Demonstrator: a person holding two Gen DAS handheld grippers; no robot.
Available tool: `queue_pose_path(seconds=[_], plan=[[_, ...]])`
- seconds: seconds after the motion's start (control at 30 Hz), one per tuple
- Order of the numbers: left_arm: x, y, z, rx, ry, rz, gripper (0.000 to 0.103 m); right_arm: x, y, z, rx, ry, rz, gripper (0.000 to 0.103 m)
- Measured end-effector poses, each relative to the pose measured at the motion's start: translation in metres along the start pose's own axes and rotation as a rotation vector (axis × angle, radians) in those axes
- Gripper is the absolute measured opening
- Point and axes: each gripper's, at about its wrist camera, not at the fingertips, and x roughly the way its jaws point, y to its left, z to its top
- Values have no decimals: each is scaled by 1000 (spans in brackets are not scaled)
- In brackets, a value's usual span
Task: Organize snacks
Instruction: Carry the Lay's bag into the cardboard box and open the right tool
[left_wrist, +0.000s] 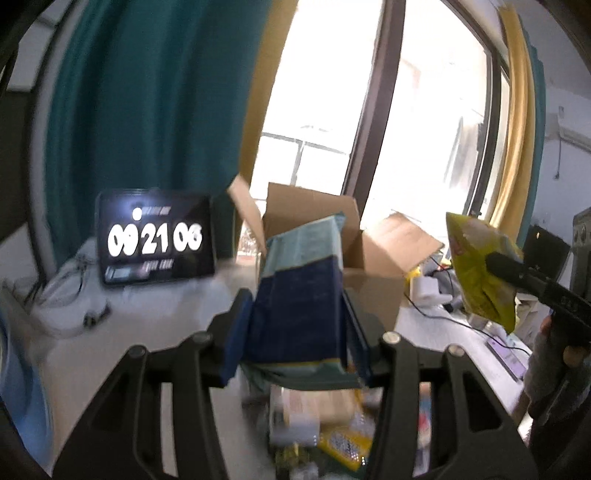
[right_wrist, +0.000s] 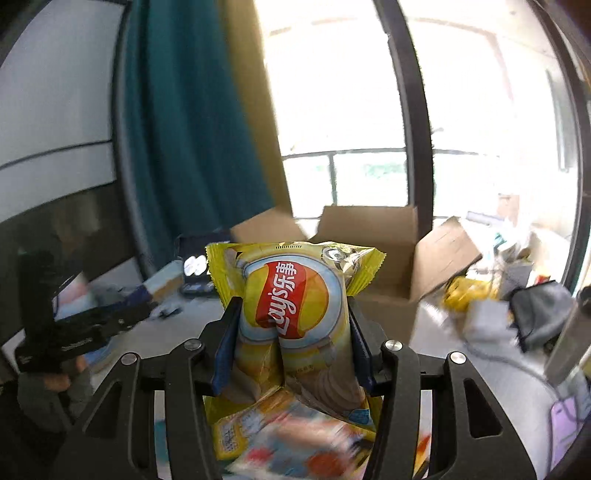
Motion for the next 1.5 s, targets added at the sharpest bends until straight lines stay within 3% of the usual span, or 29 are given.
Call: queue_pose_path(seconds=[0.17, 0.37, 0.67, 0.83, 0.9, 0.97, 1.03, 1.1, 1.23, 1.5], plan=[[55, -4, 50, 46, -37, 9, 50, 34, -39, 21, 27, -40, -72, 56], [144, -5, 79, 87, -10, 76, 50, 89, -81, 44, 82, -70, -139, 56], [251, -7, 93, 104, 96, 176, 50, 183, -118, 70, 130, 13, -182, 56], [290, -12, 103, 81, 180, 176, 50, 227, -124, 70, 150, 83, -206, 56], [292, -16, 103, 74, 176, 176, 52, 241, -127, 68, 167, 125, -193, 56], [291, -21, 102, 78, 183, 188, 63, 250, -127, 65, 180, 152, -184, 60], [285, -24, 100, 86, 177, 181, 73, 252, -127, 61, 194, 176, -176, 72], [277, -26, 98, 104, 170, 200, 74, 247, -123, 59, 191, 171, -167, 78], [257, -29, 96, 106, 158, 214, 76, 224, -113, 64, 151, 138, -172, 78], [178, -42, 92, 132, 76, 203, 79, 146, -85, 64, 74, 75, -120, 78]])
